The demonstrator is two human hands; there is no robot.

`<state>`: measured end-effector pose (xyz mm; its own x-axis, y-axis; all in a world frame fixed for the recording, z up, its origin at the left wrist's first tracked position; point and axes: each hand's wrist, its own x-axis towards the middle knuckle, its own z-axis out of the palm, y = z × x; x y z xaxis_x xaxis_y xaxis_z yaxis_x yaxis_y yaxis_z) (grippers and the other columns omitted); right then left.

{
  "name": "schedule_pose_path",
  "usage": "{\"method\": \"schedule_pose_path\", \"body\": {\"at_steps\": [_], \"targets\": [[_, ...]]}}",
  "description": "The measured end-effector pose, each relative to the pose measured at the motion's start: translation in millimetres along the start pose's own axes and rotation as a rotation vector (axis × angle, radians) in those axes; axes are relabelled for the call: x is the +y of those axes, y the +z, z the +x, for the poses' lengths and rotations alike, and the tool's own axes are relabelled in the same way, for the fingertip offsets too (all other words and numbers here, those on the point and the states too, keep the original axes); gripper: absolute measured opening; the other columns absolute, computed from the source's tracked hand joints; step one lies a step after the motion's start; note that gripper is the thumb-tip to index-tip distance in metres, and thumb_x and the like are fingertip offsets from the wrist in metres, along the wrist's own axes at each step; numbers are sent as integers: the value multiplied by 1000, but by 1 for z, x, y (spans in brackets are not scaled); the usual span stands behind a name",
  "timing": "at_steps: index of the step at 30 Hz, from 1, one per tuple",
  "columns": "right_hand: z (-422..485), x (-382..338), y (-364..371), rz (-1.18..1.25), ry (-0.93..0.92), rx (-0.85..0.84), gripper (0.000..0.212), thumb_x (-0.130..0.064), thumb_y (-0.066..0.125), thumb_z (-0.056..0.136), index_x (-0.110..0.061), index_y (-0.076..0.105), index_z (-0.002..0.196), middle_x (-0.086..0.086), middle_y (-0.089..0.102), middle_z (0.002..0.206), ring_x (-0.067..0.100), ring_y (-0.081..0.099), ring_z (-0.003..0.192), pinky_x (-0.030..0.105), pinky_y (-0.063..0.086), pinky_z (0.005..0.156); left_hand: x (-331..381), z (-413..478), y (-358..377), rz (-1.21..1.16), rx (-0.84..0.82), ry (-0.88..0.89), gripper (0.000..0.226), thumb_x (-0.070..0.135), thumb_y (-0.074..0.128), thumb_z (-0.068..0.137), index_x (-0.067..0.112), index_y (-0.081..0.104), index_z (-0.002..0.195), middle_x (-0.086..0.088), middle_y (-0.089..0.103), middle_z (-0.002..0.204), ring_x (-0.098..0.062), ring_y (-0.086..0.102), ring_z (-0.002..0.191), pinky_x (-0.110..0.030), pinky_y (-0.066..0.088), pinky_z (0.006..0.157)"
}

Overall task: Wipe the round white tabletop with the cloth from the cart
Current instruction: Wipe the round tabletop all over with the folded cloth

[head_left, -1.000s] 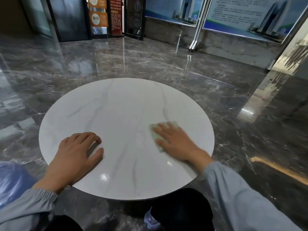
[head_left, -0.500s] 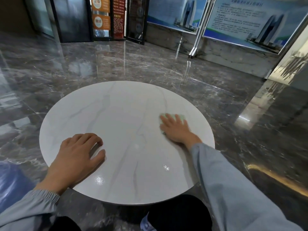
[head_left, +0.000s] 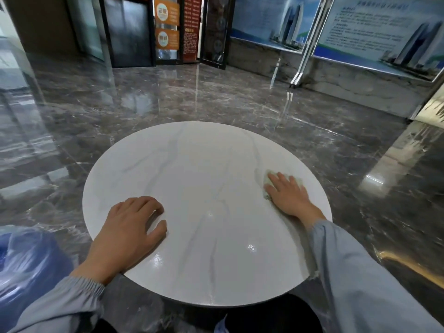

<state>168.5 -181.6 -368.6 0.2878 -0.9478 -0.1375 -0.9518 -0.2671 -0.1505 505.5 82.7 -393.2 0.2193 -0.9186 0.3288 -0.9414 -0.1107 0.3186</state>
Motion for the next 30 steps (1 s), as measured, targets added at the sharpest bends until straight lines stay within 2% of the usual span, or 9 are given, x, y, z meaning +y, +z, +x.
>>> {"method": "schedule_pose_path", "body": {"at_steps": [4, 9, 12, 19, 22, 25, 27, 30], "targets": [[17, 57, -15, 29, 204, -9, 59, -57, 21, 106, -45, 10, 163, -11, 0, 174, 25, -3, 160, 53, -1, 125, 2, 0, 1, -19, 18, -10, 29, 57, 47, 89, 38, 61, 106, 21, 60, 115, -11, 56, 110, -36, 40, 97], [41, 36, -19, 49, 246, -74, 61, -56, 20, 104, -47, 4, 162, -12, -9, 173, 31, -12, 159, 64, -7, 122, 0, 2, 4, -16, 33, -3, 27, 56, 49, 89, 37, 61, 104, 22, 59, 113, -11, 56, 107, -36, 40, 95], [48, -19, -13, 35, 70, -103, 61, -57, 21, 105, -49, 0, 162, -14, -11, 172, 29, -14, 159, 61, -10, 123, 0, 1, 4, -10, 41, 2, 28, 56, 49, 89, 36, 61, 104, 21, 60, 113, -12, 57, 107, -36, 41, 94], [12, -222, 33, -63, -555, -179, 58, -58, 19, 106, -49, 5, 162, -14, -8, 173, 27, -15, 159, 59, -13, 122, -3, 1, 4, -25, 32, 8, 28, 55, 50, 89, 36, 62, 105, 19, 62, 113, -12, 58, 105, -37, 43, 94], [1, -242, 35, -55, -645, -182, 59, -60, 22, 106, -48, 7, 162, -14, -6, 173, 23, -13, 159, 56, -10, 124, -4, 0, 3, -37, 52, 6, 26, 55, 51, 89, 38, 62, 105, 21, 62, 113, -11, 59, 106, -36, 43, 94], [18, -207, 26, -26, -559, -135, 59, -59, 24, 107, -46, 11, 162, -14, 1, 173, 22, -5, 160, 53, -2, 125, -4, 0, 2, -40, 48, 17, 27, 54, 51, 89, 37, 64, 105, 21, 63, 114, -11, 59, 106, -36, 44, 93], [33, -164, 12, 18, -385, -102, 58, -57, 24, 107, -44, 13, 163, -13, 3, 173, 23, -2, 160, 52, 0, 125, -3, 0, 1, -62, 54, 12, 27, 54, 50, 90, 37, 64, 105, 22, 63, 113, -11, 59, 105, -36, 44, 94], [43, -78, -11, -62, -183, -57, 54, -48, 25, 111, -36, 20, 163, -9, 2, 174, 24, 1, 160, 49, 2, 124, -2, 1, 1, -80, 60, 16, 26, 54, 50, 90, 37, 64, 103, 22, 64, 112, -10, 60, 104, -37, 44, 94]]}}
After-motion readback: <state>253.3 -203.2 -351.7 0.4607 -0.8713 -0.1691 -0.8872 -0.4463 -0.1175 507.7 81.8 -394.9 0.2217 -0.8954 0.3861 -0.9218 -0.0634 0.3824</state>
